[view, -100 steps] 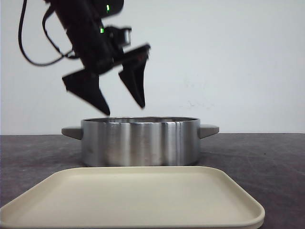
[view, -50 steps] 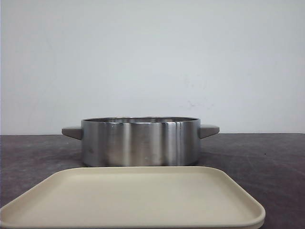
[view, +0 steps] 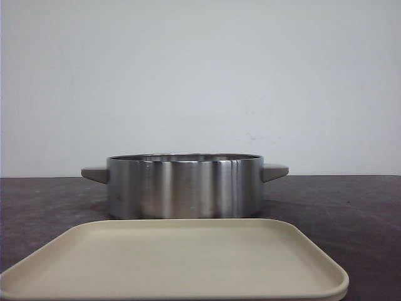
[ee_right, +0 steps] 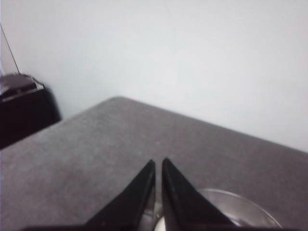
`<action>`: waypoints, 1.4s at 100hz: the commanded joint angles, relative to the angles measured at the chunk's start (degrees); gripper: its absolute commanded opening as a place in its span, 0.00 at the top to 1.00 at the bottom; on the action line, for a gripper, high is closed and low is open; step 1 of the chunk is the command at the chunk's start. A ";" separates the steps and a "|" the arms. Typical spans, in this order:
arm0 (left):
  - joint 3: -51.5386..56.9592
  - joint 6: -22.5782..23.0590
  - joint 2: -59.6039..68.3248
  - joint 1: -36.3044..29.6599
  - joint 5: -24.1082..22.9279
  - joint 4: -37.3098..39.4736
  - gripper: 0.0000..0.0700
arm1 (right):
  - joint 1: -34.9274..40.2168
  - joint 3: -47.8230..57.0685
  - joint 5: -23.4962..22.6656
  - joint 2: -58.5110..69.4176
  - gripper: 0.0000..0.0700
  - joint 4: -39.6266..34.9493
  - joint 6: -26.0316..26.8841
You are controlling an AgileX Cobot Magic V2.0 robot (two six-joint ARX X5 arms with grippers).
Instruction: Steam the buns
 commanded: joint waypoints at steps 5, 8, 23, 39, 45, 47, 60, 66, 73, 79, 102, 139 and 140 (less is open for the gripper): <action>0.68 -0.20 -0.26 -0.11 -0.20 0.33 1.00 | 0.68 1.05 -0.11 0.24 0.98 0.70 0.20; 0.68 -0.20 -0.28 -0.11 -0.20 0.33 1.00 | 0.68 1.05 -0.11 0.24 0.98 0.72 0.20; 0.70 -0.20 -0.63 -0.11 -0.15 0.31 1.00 | 0.68 1.05 -0.13 0.24 0.98 0.63 0.20; 0.70 -0.20 -0.63 -0.11 -0.15 0.31 1.00 | 0.68 1.05 -0.13 0.24 0.98 0.63 0.20; 0.68 -0.20 -0.63 -0.11 -0.15 0.31 1.00 | 0.66 1.05 -0.13 0.24 0.98 0.66 0.20; 0.70 -0.20 -0.63 -0.11 -0.15 0.31 1.00 | 0.68 1.05 -0.13 0.24 0.98 0.63 0.20; 0.70 -0.20 -0.63 -0.11 -0.15 0.31 1.00 | 0.70 1.05 0.70 -0.94 0.98 -0.42 0.15; 0.70 -0.20 -0.63 -0.11 -0.15 0.31 1.00 | 0.26 1.03 5.64 -1.29 0.98 -0.76 0.20; 0.68 -0.20 -0.63 -0.11 -0.15 0.31 1.00 | -0.52 0.98 10.78 -2.89 0.98 -2.93 0.17; 0.70 -0.20 -0.63 -0.11 -0.15 0.28 1.00 | -1.11 0.96 13.31 -4.50 0.98 -6.27 0.20; 0.70 -0.20 -0.63 -0.11 -0.15 0.31 1.00 | -9.84 -4.70 13.97 -14.97 0.98 -21.27 -4.92; 0.70 -0.20 -0.63 -0.11 -0.15 0.31 1.00 | -35.50 -36.85 -5.70 -42.27 0.98 -4.11 -11.78; 0.70 -0.20 -0.63 -0.11 -0.15 0.31 1.00 | -36.13 -37.75 -6.01 -42.97 0.98 -3.76 -11.76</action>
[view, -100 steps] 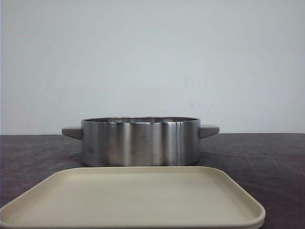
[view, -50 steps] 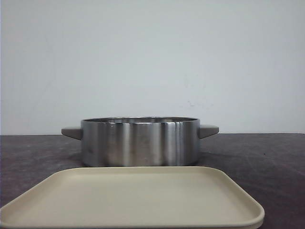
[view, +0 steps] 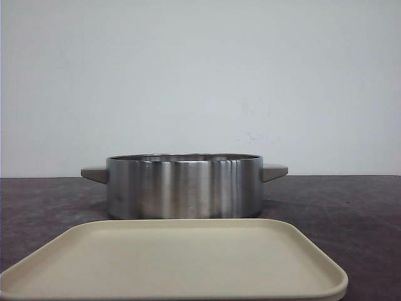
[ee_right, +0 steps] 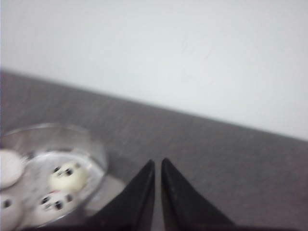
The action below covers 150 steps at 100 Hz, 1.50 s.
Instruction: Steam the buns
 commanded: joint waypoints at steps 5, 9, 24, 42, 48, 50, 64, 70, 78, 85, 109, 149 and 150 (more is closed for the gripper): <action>0.70 0.07 0.31 -0.11 -0.15 0.31 1.00 | -6.51 -9.44 -2.95 -6.43 0.98 3.41 -0.79; 0.70 0.07 0.31 -0.11 -0.15 0.31 1.00 | -8.46 -12.46 -3.78 -8.76 0.98 3.58 -0.44; 0.70 0.07 0.31 -0.11 -0.15 0.31 1.00 | -12.07 -21.22 -4.24 -16.11 0.98 2.97 -0.46; 0.70 0.07 0.31 -0.11 -0.15 0.31 1.00 | -12.55 -26.93 -3.52 -25.18 0.98 -2.80 -0.48; 0.70 0.07 0.31 -0.11 -0.15 0.31 1.00 | -12.55 -27.85 -3.58 -27.89 0.98 -6.21 -0.46; 0.70 0.07 0.31 -0.11 -0.15 0.31 1.00 | -12.55 -28.06 -3.58 -28.74 0.98 -7.37 -0.46; 0.70 0.07 0.31 -0.11 -0.15 0.33 1.00 | -12.92 -28.33 -3.52 -28.59 0.98 -8.83 -1.70; 0.72 0.07 0.31 -0.11 -0.15 0.24 1.00 | -13.09 -28.33 -3.34 -28.59 0.98 -8.81 -1.79; 0.72 0.07 0.31 -0.11 -0.15 0.31 1.00 | -13.18 -28.33 -3.39 -28.59 0.98 -8.81 -1.88; 0.72 0.07 0.31 -0.11 -0.15 0.28 1.00 | -13.18 -28.35 -4.35 -28.59 0.98 -8.76 -1.95; 0.72 0.07 0.31 -0.11 -0.15 0.31 1.00 | -13.18 -28.33 -6.19 -28.59 0.98 -6.88 -1.97; 0.72 0.07 0.31 -0.11 -0.15 0.31 1.00 | -13.18 -28.33 -6.21 -28.59 0.98 -6.91 -1.97; 0.72 0.07 0.31 -0.11 -0.15 0.28 1.00 | -13.18 -28.33 -6.21 -28.59 0.98 -6.91 -1.97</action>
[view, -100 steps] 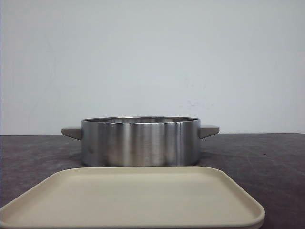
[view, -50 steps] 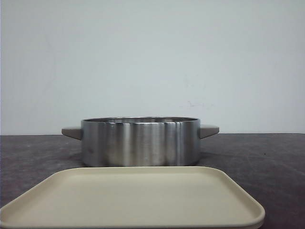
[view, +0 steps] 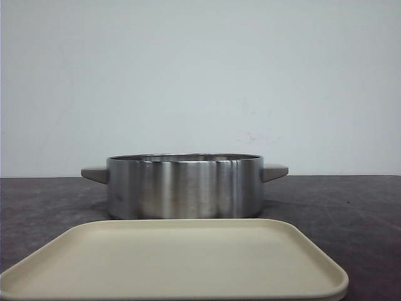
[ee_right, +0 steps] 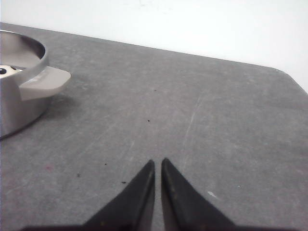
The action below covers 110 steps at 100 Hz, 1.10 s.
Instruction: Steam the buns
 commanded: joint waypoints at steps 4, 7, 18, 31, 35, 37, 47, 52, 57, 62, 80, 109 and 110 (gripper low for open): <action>0.72 0.07 0.31 -0.11 -0.15 0.31 1.00 | -0.04 -0.22 -0.02 -0.02 0.98 0.74 -0.26; 0.72 0.07 0.31 -0.11 -0.15 0.28 1.00 | -0.02 -0.22 -0.02 -0.02 0.98 0.74 -0.26; 0.72 0.28 0.31 -0.09 -0.17 0.22 1.00 | -0.04 -0.22 -0.02 -0.02 0.98 0.74 -0.26; 0.63 0.39 -1.25 1.62 0.15 -0.09 1.00 | -0.04 -0.22 -0.02 -0.02 0.98 0.74 -0.26; 0.26 0.22 -1.81 2.29 0.96 0.00 1.00 | -0.04 -0.22 0.00 -0.02 0.98 0.74 -0.26; -0.26 0.42 -2.23 2.80 1.51 0.39 1.00 | -0.04 -0.22 0.00 -0.02 0.98 0.74 -0.26; -6.51 3.43 -5.99 5.81 4.70 6.84 1.00 | -0.04 -0.22 -0.02 -0.02 0.98 0.74 -0.26; -11.56 3.61 -8.94 7.39 6.36 11.98 1.00 | -0.04 -0.22 -0.02 -0.02 0.98 0.74 -0.26; -17.29 3.56 -12.28 8.70 7.76 17.75 1.00 | -0.04 -0.22 -0.02 -0.02 0.98 0.74 -0.26; -23.21 3.52 -15.76 9.75 8.07 23.19 1.00 | -0.04 -0.22 -0.02 -0.02 0.98 0.74 -0.26; -42.53 1.36 -26.58 11.65 8.04 36.98 1.00 | -0.04 -0.22 -0.02 -0.02 0.98 0.74 -0.26; -59.30 1.55 -33.38 13.40 7.85 39.21 1.00 | -0.04 -0.22 -0.02 -0.02 0.98 0.74 -0.26; -59.56 1.70 -33.46 13.42 7.85 39.21 1.00 | -0.04 -0.22 -0.02 -0.02 0.98 0.74 -0.26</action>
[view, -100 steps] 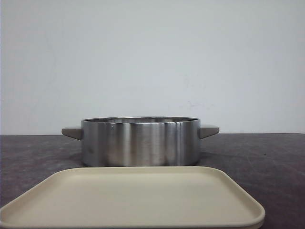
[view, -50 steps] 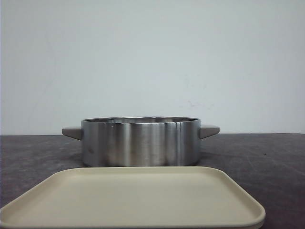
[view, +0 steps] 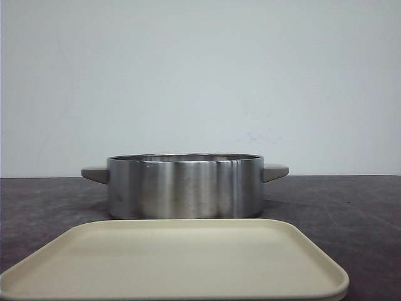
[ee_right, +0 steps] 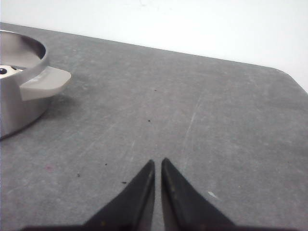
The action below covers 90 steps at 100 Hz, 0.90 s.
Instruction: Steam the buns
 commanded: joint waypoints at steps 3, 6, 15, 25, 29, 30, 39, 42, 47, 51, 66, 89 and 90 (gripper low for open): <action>-1.36 0.96 -0.83 0.20 0.07 1.25 1.00 | -0.04 -0.22 -0.02 -0.02 0.98 0.74 -0.26; -2.03 1.53 -1.11 0.26 0.04 1.31 1.00 | -0.04 -0.22 -0.02 -0.02 0.98 0.74 -0.26; -3.67 2.49 -2.43 0.66 -0.09 1.18 1.00 | -0.04 -0.22 -0.02 -0.02 0.98 0.74 -0.26; -5.18 2.54 -4.42 1.22 -0.42 0.92 1.00 | -0.04 -0.22 -0.02 -0.02 0.98 0.74 -0.26; -5.44 2.67 -5.38 1.44 -0.44 -0.13 1.00 | -0.04 -0.22 -0.02 -0.02 0.98 0.74 -0.26; -5.44 2.73 -5.66 1.49 -0.46 -0.50 1.00 | -0.04 -0.22 -0.02 -0.02 0.98 0.74 -0.26; -5.44 3.69 -7.69 1.81 -0.76 -3.69 1.00 | -0.04 -0.22 -0.02 -0.02 0.98 0.74 -0.26; -5.44 4.17 -8.26 1.90 -0.87 -4.83 1.00 | -0.04 -0.22 -0.02 -0.02 0.98 0.74 -0.26; -5.44 4.90 -8.15 2.01 -1.18 -6.25 1.00 | -0.04 -0.22 -0.02 -0.02 0.98 0.74 -0.26; -5.44 5.16 -8.15 2.01 -1.66 -7.58 1.00 | -0.04 -0.22 -0.02 -0.02 0.98 0.74 -0.26; -5.44 7.34 -8.15 2.25 -2.16 -10.82 1.00 | -0.04 -0.22 -0.02 -0.02 0.98 0.74 -0.26; -5.44 7.48 -7.80 4.87 -3.13 -10.73 1.00 | -0.04 -0.22 -0.02 -0.02 0.98 0.72 -0.26; -5.44 7.39 -7.78 4.87 -3.13 -10.69 1.00 | -0.04 -0.22 -0.02 -0.02 0.98 0.72 -0.26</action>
